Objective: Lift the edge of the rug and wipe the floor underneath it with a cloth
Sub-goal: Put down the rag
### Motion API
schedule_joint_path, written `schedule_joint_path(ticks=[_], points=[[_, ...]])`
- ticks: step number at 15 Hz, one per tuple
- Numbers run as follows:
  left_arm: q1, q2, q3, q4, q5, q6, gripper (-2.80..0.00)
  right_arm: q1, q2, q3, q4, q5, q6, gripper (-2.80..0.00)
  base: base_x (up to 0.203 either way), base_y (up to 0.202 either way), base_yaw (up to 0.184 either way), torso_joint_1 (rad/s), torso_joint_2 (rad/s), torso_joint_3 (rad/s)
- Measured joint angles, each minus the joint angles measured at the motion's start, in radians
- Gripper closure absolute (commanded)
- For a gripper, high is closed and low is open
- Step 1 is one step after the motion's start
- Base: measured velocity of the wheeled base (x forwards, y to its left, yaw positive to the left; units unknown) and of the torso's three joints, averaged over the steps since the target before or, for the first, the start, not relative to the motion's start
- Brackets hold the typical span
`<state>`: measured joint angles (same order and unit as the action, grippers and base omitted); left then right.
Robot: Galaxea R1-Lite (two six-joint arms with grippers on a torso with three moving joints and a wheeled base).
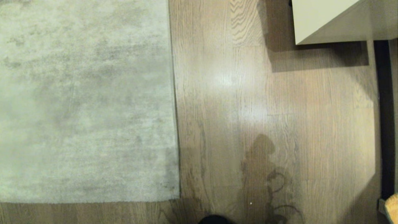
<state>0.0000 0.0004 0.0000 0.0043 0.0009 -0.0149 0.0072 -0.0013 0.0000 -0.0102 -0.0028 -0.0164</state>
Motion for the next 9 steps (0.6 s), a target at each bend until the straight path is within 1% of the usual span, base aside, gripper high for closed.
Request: schedule_joint_path(ticks=[4,6,7,9], points=[[0.0,0.0,0.0,-0.001,0.0,0.0,0.0,0.0,0.0,0.0,0.0,-0.001,0.0,0.0,0.0,-0.192,0.001,0.003,0.0,0.006],[0.0,0.0,0.0,0.0,0.0,0.0,0.0,0.0,0.0,0.0,-0.001,0.0,0.0,0.0,0.0,-0.16,0.001,0.002,0.0,0.005],[0.0,0.0,0.0,-0.001,0.0,0.0,0.0,0.0,0.0,0.0,0.0,0.0,0.0,0.0,0.0,-0.086,-0.005,0.006,0.0,0.002],[0.0,0.0,0.0,-0.001,-0.001,0.0,0.0,0.0,0.0,0.0,0.0,-0.001,0.0,0.0,0.0,0.0,0.0,0.0,0.0,0.0]])
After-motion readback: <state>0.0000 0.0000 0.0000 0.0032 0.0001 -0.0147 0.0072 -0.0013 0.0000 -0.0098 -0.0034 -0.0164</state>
